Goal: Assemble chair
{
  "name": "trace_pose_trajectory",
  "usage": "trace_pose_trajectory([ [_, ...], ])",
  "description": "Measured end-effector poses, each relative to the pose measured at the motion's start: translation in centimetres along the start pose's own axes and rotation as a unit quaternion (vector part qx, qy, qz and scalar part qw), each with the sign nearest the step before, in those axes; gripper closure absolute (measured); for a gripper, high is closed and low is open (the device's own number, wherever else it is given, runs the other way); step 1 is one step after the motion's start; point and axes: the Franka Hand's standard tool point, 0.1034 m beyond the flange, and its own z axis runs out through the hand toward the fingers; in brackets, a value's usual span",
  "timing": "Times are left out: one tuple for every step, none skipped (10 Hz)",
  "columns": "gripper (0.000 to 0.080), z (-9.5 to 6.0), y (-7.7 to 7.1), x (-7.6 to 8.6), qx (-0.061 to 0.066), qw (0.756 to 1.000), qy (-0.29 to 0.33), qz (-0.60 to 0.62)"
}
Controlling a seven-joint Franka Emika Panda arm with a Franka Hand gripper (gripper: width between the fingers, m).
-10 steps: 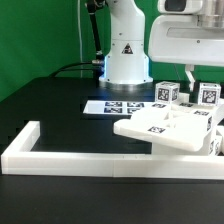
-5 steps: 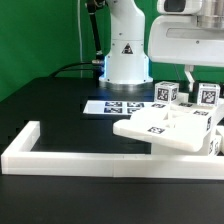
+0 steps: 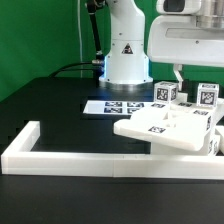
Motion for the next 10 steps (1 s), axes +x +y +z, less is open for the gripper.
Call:
trace_pose_trajectory([
  [0.0155,0.0,0.0,0.0,0.0,1.0,0.0,0.0],
  [0.0151,-0.2,0.0,0.1,0.0,1.0,0.002,-0.001],
  [0.0151,-1.1,-0.1,0.3,0.0,1.0,0.01,-0.008],
  [0.0151,-1.7,-0.2,0.5,0.005,1.0,0.02,-0.009],
  [0.0151,-2.0,-0.4,0.7,0.005,0.999,0.031,-0.016],
  [0.0151,-2.3,-0.8,1.0,0.005,0.999,0.047,-0.024],
  [0.0151,-2.3,-1.2,1.3,0.007,0.997,0.066,-0.034],
  [0.0151,-2.3,-1.0,1.6,0.008,0.997,0.073,-0.036],
  [0.0151,-2.2,-0.7,1.7,0.007,0.997,0.071,-0.032],
  [0.0151,-2.2,-0.7,1.7,0.007,0.997,0.071,-0.033],
])
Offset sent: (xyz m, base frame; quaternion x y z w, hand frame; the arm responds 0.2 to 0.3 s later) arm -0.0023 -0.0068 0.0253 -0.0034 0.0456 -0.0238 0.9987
